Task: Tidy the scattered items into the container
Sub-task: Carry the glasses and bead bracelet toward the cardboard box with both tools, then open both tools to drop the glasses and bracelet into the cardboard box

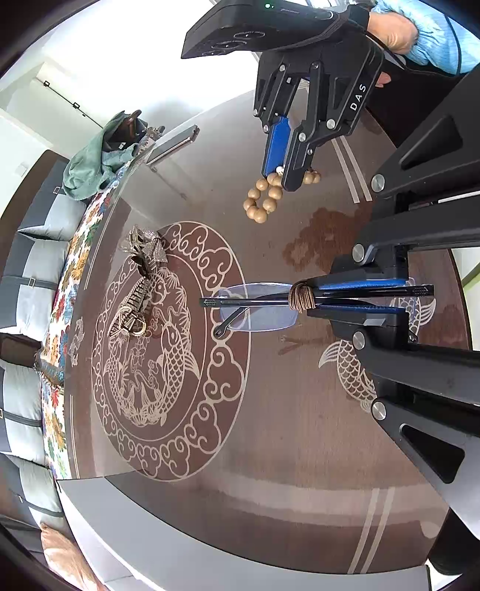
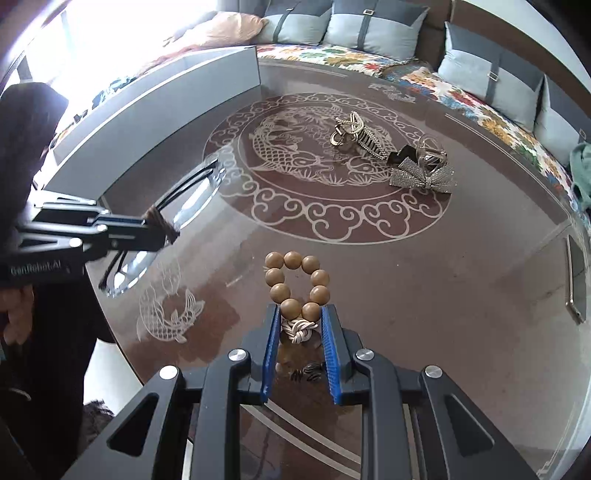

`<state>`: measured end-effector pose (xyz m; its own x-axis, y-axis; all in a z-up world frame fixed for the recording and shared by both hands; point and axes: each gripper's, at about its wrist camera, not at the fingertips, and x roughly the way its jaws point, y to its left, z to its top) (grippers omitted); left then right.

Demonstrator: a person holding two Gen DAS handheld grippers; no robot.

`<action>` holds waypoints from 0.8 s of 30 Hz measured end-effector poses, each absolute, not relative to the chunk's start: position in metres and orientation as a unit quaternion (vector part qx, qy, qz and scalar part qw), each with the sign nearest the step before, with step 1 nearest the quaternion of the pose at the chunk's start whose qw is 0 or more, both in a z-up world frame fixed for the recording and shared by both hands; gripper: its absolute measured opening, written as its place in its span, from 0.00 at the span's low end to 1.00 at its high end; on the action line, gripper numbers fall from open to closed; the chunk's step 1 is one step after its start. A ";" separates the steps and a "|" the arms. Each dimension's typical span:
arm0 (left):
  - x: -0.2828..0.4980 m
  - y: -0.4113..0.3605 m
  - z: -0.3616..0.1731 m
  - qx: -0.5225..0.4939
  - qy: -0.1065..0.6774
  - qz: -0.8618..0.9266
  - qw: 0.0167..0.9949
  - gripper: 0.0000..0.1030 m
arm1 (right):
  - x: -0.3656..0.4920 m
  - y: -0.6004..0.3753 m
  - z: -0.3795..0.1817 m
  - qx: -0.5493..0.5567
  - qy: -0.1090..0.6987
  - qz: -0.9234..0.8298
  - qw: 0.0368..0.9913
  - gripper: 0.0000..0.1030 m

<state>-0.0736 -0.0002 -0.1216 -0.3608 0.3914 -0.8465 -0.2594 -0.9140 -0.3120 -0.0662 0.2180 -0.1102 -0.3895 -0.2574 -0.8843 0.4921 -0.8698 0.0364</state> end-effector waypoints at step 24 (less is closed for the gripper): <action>-0.141 -0.283 0.043 -0.403 -0.117 0.907 0.044 0.07 | -0.166 -0.093 0.059 0.361 0.060 -0.835 0.411 0.22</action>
